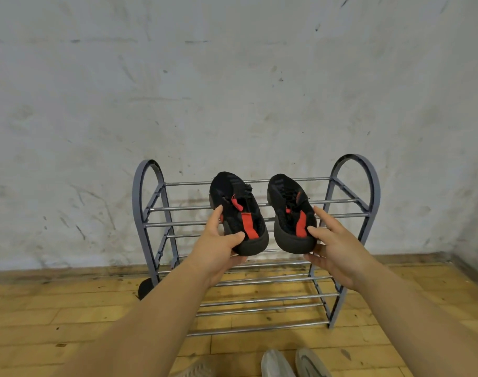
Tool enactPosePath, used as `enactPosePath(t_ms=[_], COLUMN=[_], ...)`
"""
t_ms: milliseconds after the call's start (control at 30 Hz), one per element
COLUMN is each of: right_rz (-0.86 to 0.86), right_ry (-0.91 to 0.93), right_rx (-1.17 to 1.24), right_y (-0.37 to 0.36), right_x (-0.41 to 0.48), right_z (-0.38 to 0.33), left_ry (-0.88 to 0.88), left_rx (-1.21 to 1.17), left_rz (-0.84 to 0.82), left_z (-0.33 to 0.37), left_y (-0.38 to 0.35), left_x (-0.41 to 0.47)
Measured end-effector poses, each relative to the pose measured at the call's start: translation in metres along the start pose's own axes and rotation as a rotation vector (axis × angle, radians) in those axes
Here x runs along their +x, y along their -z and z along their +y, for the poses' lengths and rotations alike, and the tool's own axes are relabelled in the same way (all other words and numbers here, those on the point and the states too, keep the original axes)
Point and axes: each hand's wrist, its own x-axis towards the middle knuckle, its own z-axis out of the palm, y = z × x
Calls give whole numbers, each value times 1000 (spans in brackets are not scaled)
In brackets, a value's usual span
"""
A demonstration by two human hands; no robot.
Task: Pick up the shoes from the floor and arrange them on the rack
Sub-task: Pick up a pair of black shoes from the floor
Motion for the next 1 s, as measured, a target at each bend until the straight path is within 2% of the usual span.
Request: enactPosePath(t_ms=[367, 667, 833, 1000], right_rz=[-1, -121, -261, -365], right_ry=[0, 5, -77, -257], right_rx=[99, 135, 81, 52], right_y=[8, 46, 84, 129], right_x=[-3, -28, -51, -66], right_z=[2, -15, -21, -11], left_ry=[-62, -169, -109, -18], left_rx=[-12, 98, 146, 209], left_rz=[-51, -215, -317, -427], left_z=[12, 29, 39, 38], left_y=[17, 47, 72, 96], left_x=[-14, -42, -54, -62])
